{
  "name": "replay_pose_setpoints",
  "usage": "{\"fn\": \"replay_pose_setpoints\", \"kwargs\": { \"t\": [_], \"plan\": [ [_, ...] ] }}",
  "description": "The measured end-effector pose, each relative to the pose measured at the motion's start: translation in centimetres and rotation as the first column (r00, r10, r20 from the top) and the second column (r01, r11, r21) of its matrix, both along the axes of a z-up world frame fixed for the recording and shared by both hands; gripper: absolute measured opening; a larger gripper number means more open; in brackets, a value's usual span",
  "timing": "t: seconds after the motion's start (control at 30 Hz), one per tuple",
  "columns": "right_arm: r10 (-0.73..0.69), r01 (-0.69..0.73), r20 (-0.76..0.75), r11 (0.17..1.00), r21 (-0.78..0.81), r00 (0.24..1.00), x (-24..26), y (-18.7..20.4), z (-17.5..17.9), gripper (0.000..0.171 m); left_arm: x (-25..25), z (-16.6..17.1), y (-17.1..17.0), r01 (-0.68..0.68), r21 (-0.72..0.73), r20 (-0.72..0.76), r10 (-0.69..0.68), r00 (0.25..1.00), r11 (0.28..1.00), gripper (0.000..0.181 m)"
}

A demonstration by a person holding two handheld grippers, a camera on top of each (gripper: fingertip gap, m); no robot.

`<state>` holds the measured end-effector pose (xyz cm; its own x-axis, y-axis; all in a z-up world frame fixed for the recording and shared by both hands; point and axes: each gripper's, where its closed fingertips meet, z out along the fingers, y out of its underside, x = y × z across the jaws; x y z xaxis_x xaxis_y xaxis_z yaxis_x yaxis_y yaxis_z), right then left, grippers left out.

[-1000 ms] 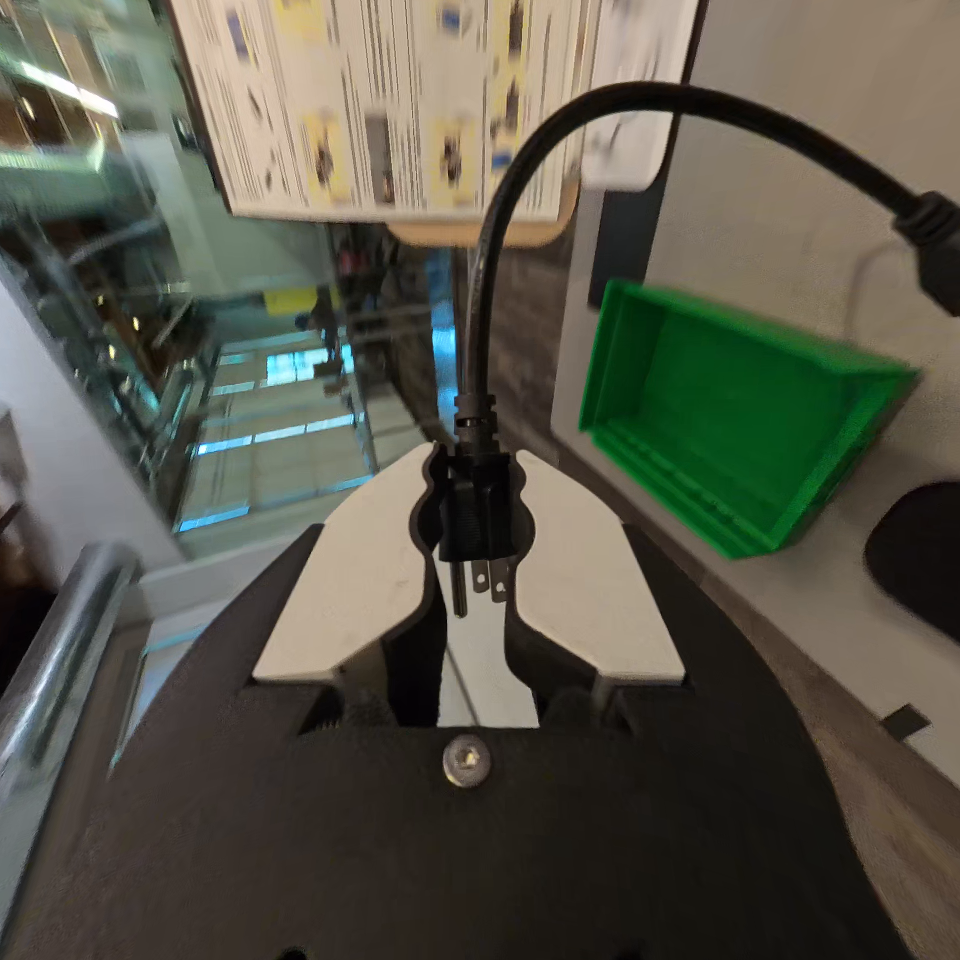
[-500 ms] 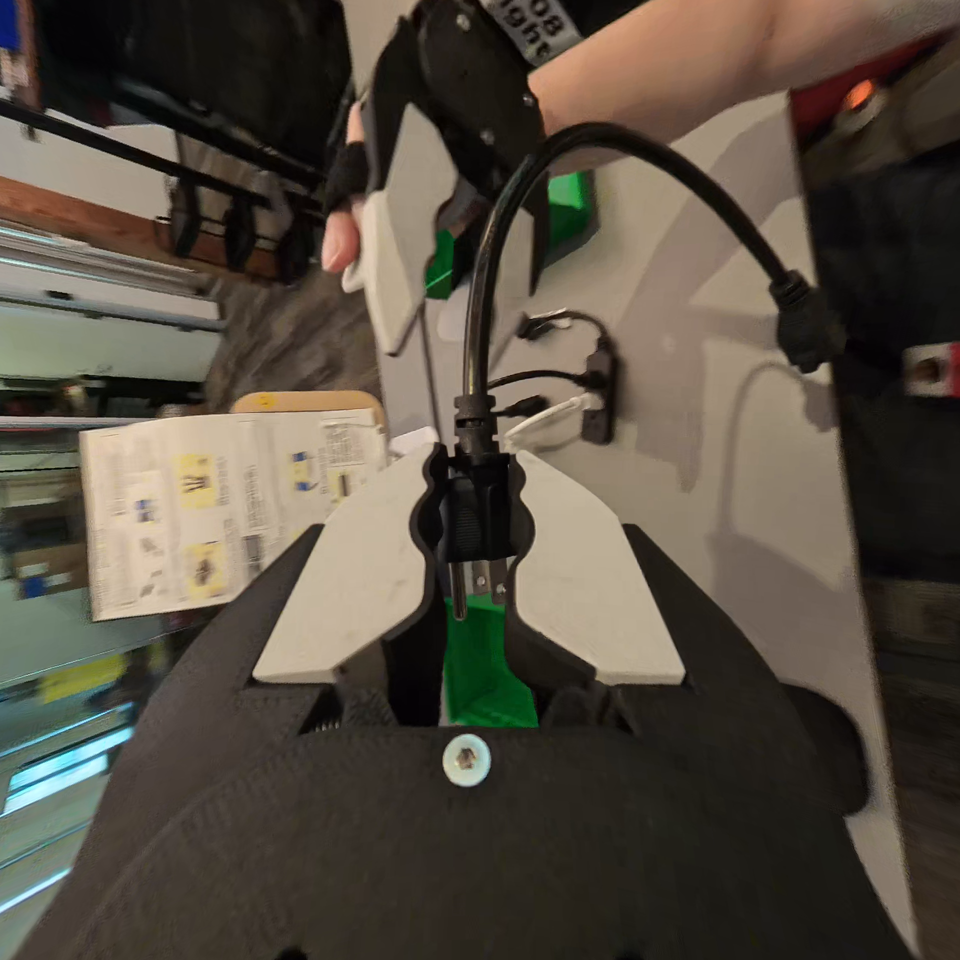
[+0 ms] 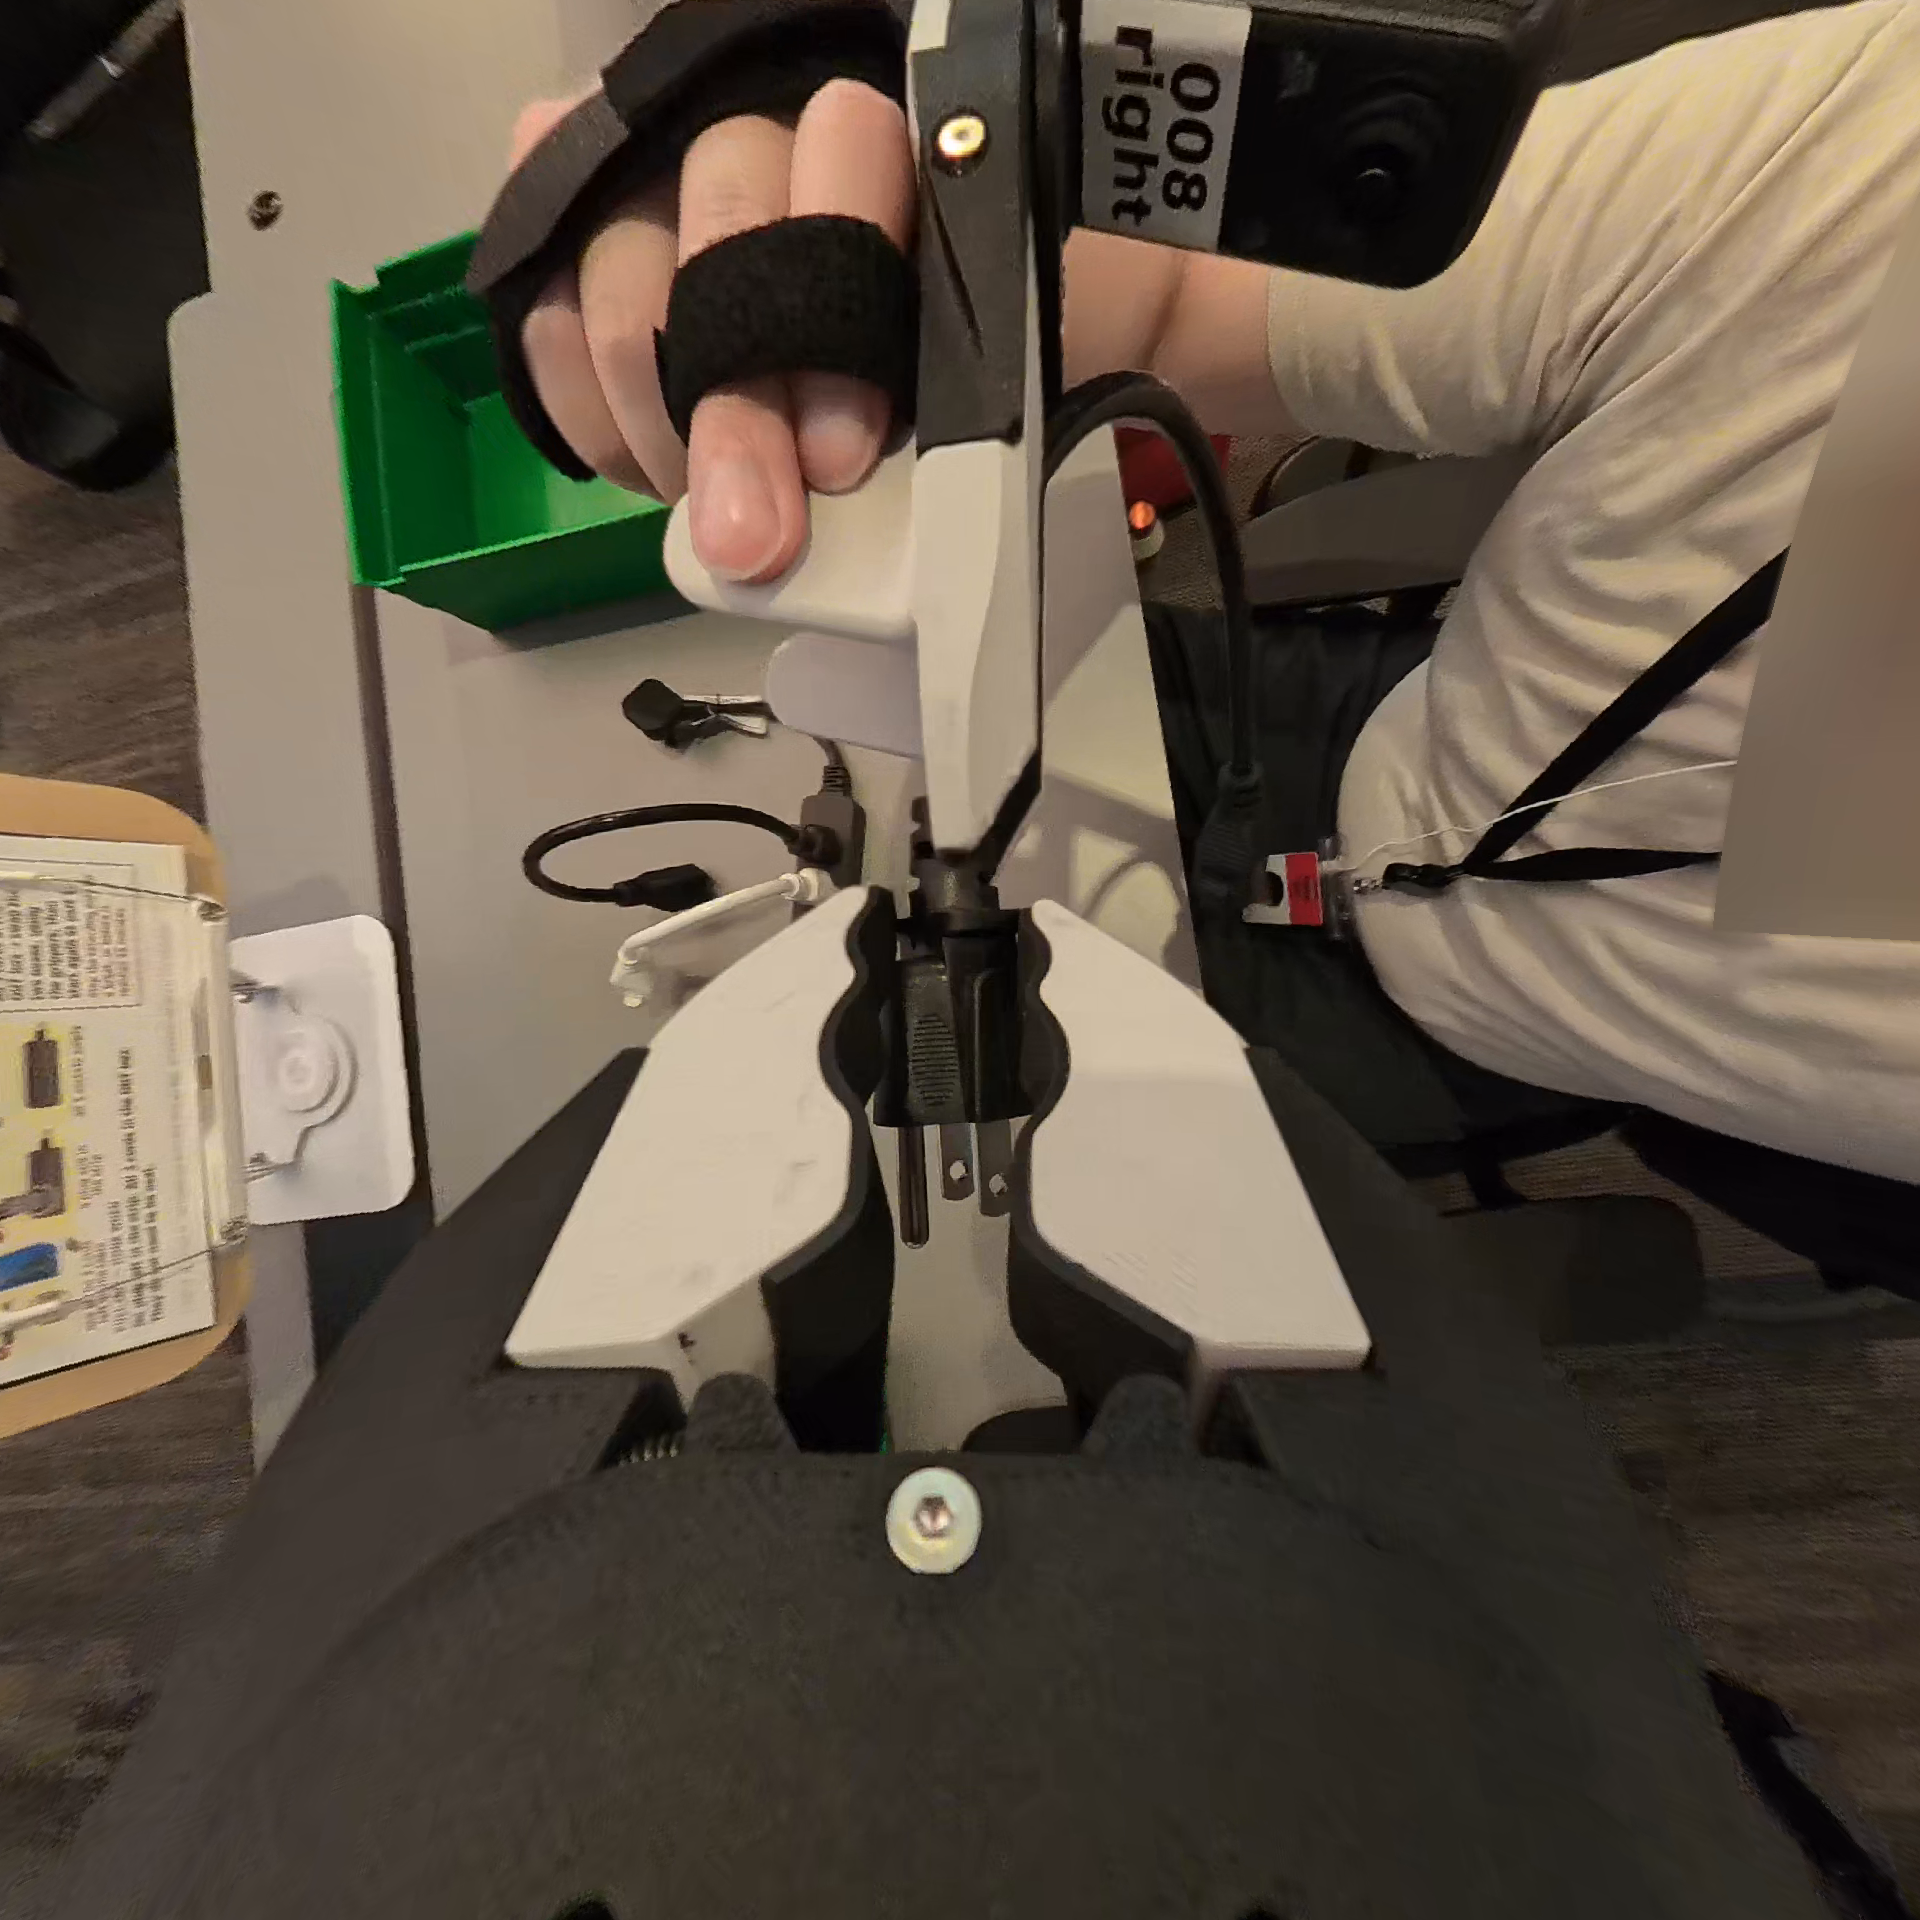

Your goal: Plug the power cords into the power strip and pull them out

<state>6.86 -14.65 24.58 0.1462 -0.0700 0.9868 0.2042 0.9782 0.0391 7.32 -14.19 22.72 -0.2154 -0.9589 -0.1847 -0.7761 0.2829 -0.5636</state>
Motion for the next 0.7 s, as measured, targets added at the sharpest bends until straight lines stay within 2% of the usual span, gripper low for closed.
{"fn": "replay_pose_setpoints", "kwargs": {
  "t": [0.17,0.23,0.27,0.37,0.47,0.57,0.7],
  "plan": [
    [-0.039,0.044,0.044,0.993,-0.112,0.998,-0.3,1.0,-1.3,0.018,0.1,-1.3,0.5,-0.042,-0.088,-0.028,0.04,0.999,0.995,0.021],
    [-0.055,0.058,0.022,0.984,-0.167,0.998,-0.1,1.3,-1.4,0.018,0.3,-0.8,0.7,-0.035,-0.133,0.009,0.036,0.999,0.99,0.018],
    [-0.067,0.069,0.018,0.98,-0.187,0.998,0.0,1.6,-1.6,0.018,0.3,0.0,0.8,-0.027,-0.15,0.052,0.035,0.998,0.988,0.024],
    [-0.073,0.061,-0.032,0.955,-0.292,0.997,0.9,2.7,-2.5,0.017,-0.5,2.7,2.0,-0.044,-0.138,0.23,0.075,0.97,0.989,0.058],
    [-0.075,0.024,-0.113,0.918,-0.396,0.991,2.2,3.6,-3.1,0.017,-1.9,2.5,4.0,-0.105,-0.104,0.365,0.136,0.921,0.989,0.056],
    [-0.059,-0.041,-0.187,0.87,-0.491,0.981,3.0,3.8,-3.2,0.017,-1.4,0.0,4.7,-0.09,-0.183,0.473,0.168,0.865,0.979,0.056],
    [-0.032,-0.113,-0.235,0.81,-0.575,0.972,3.4,4.1,-3.8,0.017,0.5,-1.4,4.5,0.06,-0.341,0.663,0.194,0.723,0.938,0.049]
  ]
}}
